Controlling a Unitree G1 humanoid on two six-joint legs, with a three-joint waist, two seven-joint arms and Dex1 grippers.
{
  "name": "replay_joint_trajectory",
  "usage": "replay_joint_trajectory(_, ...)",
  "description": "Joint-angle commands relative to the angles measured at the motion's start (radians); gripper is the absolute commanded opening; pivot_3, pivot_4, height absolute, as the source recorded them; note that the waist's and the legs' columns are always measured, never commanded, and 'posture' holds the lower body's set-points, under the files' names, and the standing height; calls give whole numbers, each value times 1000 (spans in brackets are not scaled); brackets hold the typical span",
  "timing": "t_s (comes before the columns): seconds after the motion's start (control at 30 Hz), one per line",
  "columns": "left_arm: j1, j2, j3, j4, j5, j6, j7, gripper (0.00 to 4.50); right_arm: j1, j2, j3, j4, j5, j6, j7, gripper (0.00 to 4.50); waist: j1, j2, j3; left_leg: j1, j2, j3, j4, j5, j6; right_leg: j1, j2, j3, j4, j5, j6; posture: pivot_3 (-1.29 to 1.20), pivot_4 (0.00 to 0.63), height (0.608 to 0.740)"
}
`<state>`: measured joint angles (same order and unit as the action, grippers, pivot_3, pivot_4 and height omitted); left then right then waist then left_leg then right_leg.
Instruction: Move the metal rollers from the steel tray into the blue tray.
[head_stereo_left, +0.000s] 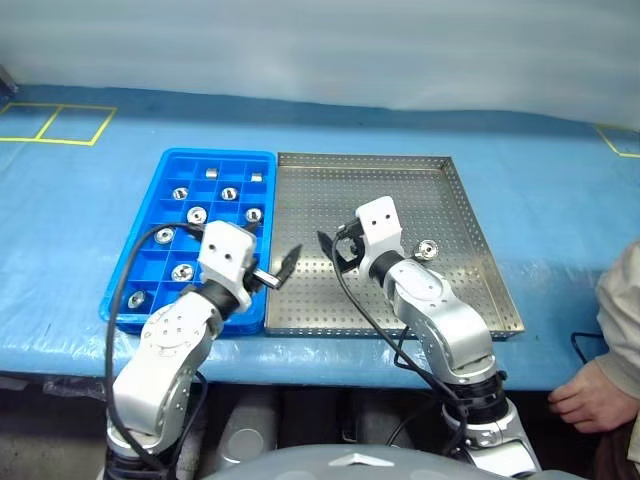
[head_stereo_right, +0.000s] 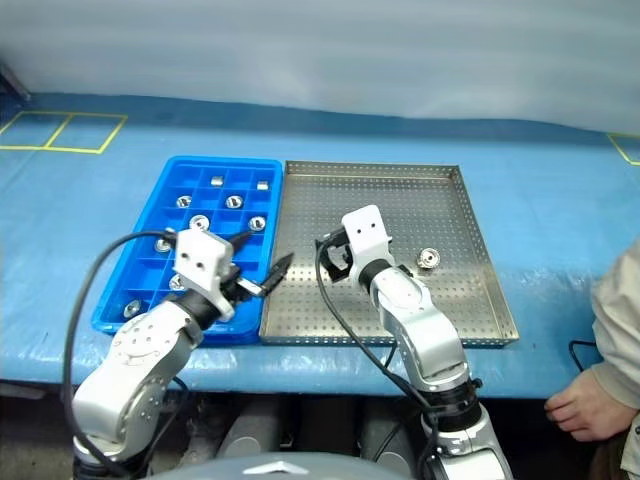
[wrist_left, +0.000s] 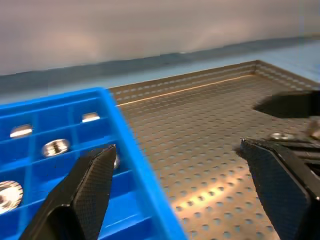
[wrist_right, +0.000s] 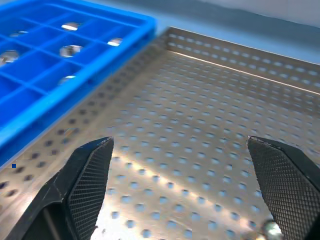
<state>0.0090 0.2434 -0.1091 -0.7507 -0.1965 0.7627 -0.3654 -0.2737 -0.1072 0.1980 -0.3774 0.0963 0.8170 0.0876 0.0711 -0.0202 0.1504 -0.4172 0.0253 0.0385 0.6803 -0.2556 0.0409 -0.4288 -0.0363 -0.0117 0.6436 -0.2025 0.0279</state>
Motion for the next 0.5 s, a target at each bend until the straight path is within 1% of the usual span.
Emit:
replay_joint_trajectory(0.03,-12,24,-71,23,-29,-58,-61,4346,-23,58,-59,77,-40,-24,-95,4500,-14,0,0,0,0,0,0,0,0,0,0,0,0,0,0,88,150,740)
replay_joint_trajectory(0.13,-5,44,-115,30,-36,-85,-88,4346,-28,104,-96,160,-57,-58,-148,4500,-34,1,1,0,0,0,0,0,0,0,1,0,0,0,1,86,150,740)
replay_joint_trajectory(0.23,6,42,-133,35,-45,-98,-91,4346,-16,137,-126,230,-66,-86,-183,4500,-44,2,1,1,0,0,-1,0,0,0,1,1,0,-1,3,90,150,740)
replay_joint_trajectory(0.37,10,39,-136,43,-49,-108,-85,4346,-6,177,-161,259,-38,-98,-186,4500,-48,4,2,1,1,0,-1,0,0,0,2,1,1,-1,3,94,150,740)
replay_joint_trajectory(0.43,10,40,-136,47,-51,-112,-81,4393,-5,183,-161,263,-44,-100,-185,4117,-49,4,2,1,1,0,-1,0,0,0,2,1,1,-1,3,96,150,740)
replay_joint_trajectory(0.5,11,44,-136,51,-51,-118,-81,4393,-6,183,-155,261,-51,-97,-180,3584,-50,5,2,1,1,0,-1,0,0,0,2,2,1,-1,3,96,150,740)
